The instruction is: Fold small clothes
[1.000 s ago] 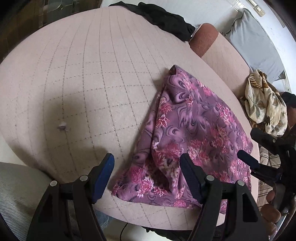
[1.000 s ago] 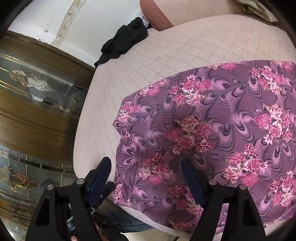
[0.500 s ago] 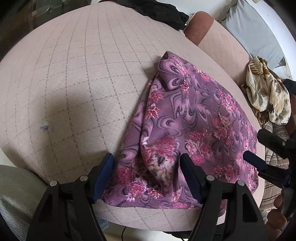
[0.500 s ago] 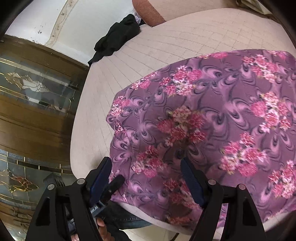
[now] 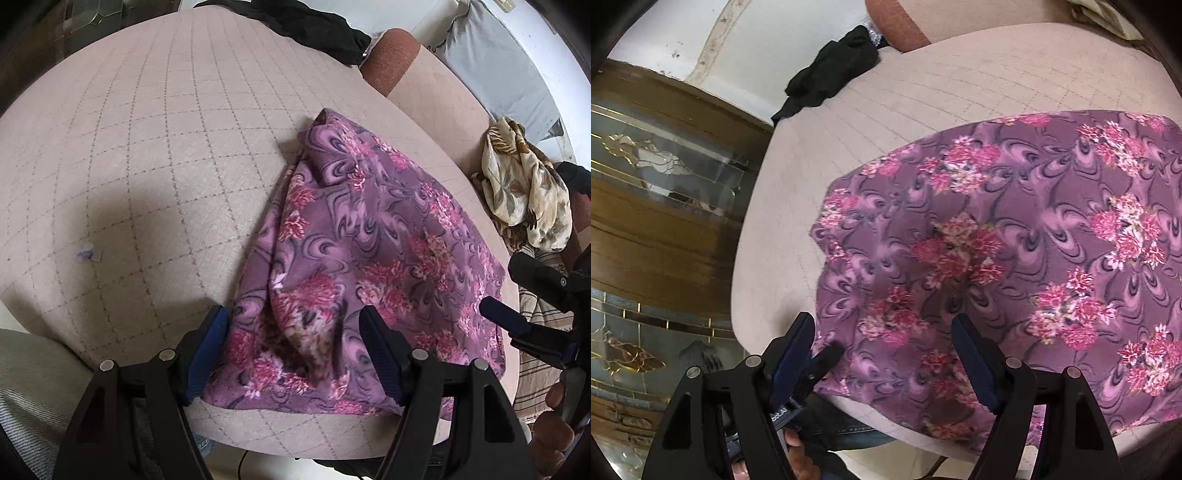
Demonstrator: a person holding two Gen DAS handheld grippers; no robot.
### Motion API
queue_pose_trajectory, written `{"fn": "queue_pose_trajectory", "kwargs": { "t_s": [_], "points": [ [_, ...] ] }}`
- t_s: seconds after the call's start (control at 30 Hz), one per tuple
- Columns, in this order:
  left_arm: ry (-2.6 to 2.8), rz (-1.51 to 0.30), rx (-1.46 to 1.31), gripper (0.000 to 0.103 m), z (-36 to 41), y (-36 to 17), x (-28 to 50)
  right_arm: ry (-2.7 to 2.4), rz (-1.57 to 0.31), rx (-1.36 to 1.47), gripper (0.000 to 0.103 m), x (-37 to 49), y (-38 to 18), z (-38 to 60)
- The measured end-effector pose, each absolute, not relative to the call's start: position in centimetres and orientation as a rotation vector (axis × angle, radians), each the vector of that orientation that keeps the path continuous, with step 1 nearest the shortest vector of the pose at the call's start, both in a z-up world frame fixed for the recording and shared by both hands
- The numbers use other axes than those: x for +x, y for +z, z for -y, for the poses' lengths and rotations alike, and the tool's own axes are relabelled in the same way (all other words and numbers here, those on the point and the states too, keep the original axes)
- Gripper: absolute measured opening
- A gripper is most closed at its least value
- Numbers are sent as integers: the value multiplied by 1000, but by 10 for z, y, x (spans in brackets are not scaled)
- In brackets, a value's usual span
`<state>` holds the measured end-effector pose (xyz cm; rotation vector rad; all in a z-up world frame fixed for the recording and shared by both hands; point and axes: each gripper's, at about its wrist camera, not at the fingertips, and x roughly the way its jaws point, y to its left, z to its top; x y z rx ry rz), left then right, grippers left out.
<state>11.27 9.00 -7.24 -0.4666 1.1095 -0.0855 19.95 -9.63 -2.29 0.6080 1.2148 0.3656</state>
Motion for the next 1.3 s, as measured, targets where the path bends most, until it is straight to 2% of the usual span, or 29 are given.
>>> {"fn": "queue_pose_trajectory", "kwargs": {
  "t_s": [0.43, 0.7, 0.9, 1.1, 1.17, 1.23, 1.27, 1.3],
  "points": [
    [-88, -1104, -511, 72, -98, -71, 116, 327, -1268, 563, 81, 213, -35, 85],
    [-92, -1065, -705, 72, -131, -69, 107, 415, -1243, 668, 81, 223, -42, 86],
    [-84, -1065, -753, 72, -140, -73, 115, 495, -1281, 599, 81, 246, -46, 40],
    [-94, -1147, -610, 72, -111, -80, 115, 536, -1374, 479, 81, 278, -55, -7],
    [-104, -1145, -622, 63, -109, -81, 116, 539, -1412, 420, 77, 287, -61, -22],
    [-93, -1150, -615, 45, -106, -83, 119, 563, -1439, 376, 67, 296, -66, -37],
    [-92, -1153, -597, 37, -104, -83, 121, 552, -1444, 328, 67, 299, -68, -44],
    [-108, -1157, -581, 17, -101, -84, 123, 537, -1462, 297, 67, 303, -71, -48]
  ]
}}
